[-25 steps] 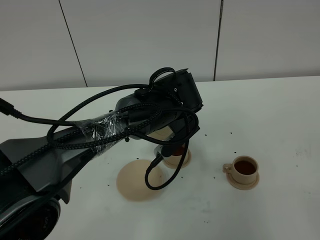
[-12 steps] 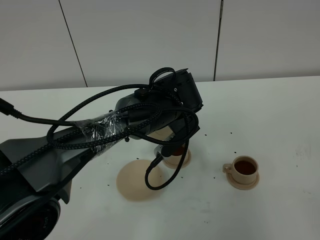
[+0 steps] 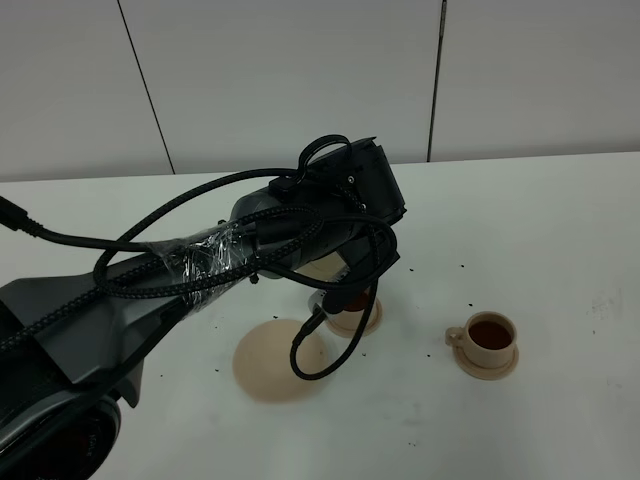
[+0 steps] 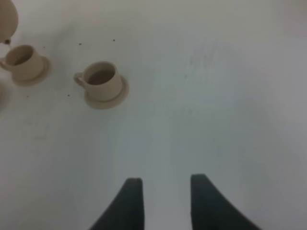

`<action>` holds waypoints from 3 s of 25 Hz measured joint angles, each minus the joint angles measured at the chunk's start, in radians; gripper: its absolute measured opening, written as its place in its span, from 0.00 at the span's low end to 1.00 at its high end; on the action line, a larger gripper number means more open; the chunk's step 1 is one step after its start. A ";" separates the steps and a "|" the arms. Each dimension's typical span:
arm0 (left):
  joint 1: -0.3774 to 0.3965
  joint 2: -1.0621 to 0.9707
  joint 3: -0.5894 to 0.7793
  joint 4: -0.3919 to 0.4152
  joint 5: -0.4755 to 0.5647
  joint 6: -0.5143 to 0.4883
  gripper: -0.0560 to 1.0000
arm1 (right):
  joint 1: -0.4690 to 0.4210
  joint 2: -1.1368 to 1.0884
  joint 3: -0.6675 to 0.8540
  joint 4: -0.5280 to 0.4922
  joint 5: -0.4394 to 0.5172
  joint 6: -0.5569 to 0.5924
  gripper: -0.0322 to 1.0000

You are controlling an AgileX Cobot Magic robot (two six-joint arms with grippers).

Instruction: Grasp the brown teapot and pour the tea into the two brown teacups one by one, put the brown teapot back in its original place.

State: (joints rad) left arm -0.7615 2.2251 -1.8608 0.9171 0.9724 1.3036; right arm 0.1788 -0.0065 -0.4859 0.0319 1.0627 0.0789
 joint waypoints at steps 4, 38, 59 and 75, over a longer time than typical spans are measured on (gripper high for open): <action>0.000 0.000 0.000 0.000 0.000 0.000 0.21 | 0.000 0.000 0.000 0.000 0.000 0.000 0.26; 0.000 0.000 0.000 -0.001 0.002 0.000 0.21 | 0.000 0.000 0.000 0.000 0.000 0.000 0.26; 0.000 0.000 0.000 -0.001 0.003 -0.001 0.21 | 0.000 0.000 0.000 0.000 0.000 0.000 0.26; 0.000 0.000 0.000 -0.001 0.003 -0.001 0.21 | 0.000 0.000 0.000 0.000 0.000 0.000 0.26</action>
State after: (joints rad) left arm -0.7619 2.2251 -1.8608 0.9164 0.9754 1.3029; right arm 0.1788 -0.0065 -0.4859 0.0319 1.0627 0.0789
